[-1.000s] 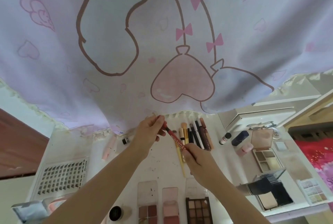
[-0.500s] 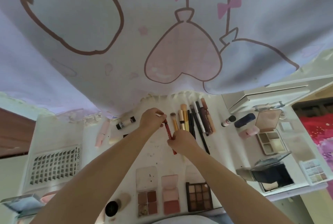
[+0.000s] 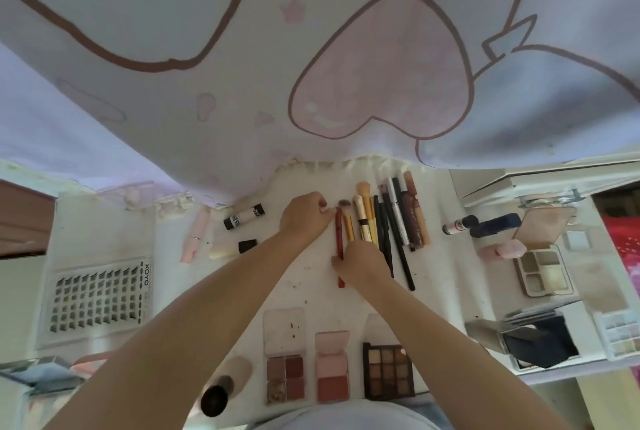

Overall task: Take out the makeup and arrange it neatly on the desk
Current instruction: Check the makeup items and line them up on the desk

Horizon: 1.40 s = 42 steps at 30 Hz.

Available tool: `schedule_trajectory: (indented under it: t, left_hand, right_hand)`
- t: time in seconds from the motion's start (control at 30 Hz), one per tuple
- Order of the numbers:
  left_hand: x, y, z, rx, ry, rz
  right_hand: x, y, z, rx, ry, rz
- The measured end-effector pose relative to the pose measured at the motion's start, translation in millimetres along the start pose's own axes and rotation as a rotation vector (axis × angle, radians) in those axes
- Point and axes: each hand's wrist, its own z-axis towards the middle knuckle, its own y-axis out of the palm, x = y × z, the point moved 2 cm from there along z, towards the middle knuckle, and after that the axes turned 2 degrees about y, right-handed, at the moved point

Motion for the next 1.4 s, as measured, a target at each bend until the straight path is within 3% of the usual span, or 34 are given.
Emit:
schedule_trajectory:
  t: [0.2,0.3,0.43,0.57,0.67,0.73,0.83,0.9,0.97,1.03,1.1,1.17,1.27,1.33,1.4]
  left_hand:
    - [-40.6,-43.8,-19.8,0.216,0.059,0.455]
    - [-66.3,-56.1,-32.8,0.189,-0.017,0.594]
    - [-79.9,-52.4,-37.3,0.102,0.013,0.709]
    - [-65.8,-56.8,-38.1,0.204,0.096,0.689]
    - [-46.5,-60.2,-41.0,0.196,0.114,0.348]
    - [-23.8,-69.5,-51.0,0.216,0.072,-0.078]
    - [4.7,-78.3,-67.2,0.081,0.050,-0.665]
    - [22.3,-87.3,-80.4,0.036,0.086,-0.901]
    - [38.6,-94.4,-94.1,-0.009,0.142,-0.970]
    - [52.1,-95.9,-104.6,-0.048,0.222,-0.928]
    - [65.2,-96.2,-116.1,-0.020,0.321,-0.782]
    - [75.9,-96.9,-126.4,0.142,0.472,-0.417]
    - [84.8,-91.3,-139.4,0.369,0.632,0.108]
    - [90.8,-91.5,-149.8,0.559,0.657,0.201]
    - [97.3,-93.1,-155.6,0.617,0.601,0.272]
  right_hand:
    - [2.2,-5.7,-7.8,0.058,-0.079,-0.026]
    - [0.7,-10.3,-14.6,0.120,-0.113,0.000]
    - [-2.9,-17.4,-22.7,0.194,-0.157,0.044]
    - [-5.8,-26.0,-32.5,0.227,-0.257,0.085]
    - [-6.2,-33.3,-40.5,0.211,-0.345,0.120]
    - [-5.7,-37.3,-48.1,0.184,-0.385,0.207]
    - [-6.1,-43.6,-62.4,0.148,-0.401,0.414]
    - [-7.9,-49.7,-75.0,0.106,-0.359,0.661]
    - [-12.0,-59.6,-91.3,0.063,-0.342,0.914]
    - [-14.9,-72.3,-105.6,0.096,-0.364,0.990]
    - [-15.5,-84.1,-118.1,0.178,-0.405,0.893]
    - [-14.8,-91.5,-127.2,0.271,-0.423,0.798]
    - [-12.4,-96.4,-135.4,0.313,-0.375,0.852]
    - [-13.0,-98.8,-140.7,0.286,-0.349,0.899]
    - [-14.4,-102.3,-145.0,0.277,-0.344,0.908]
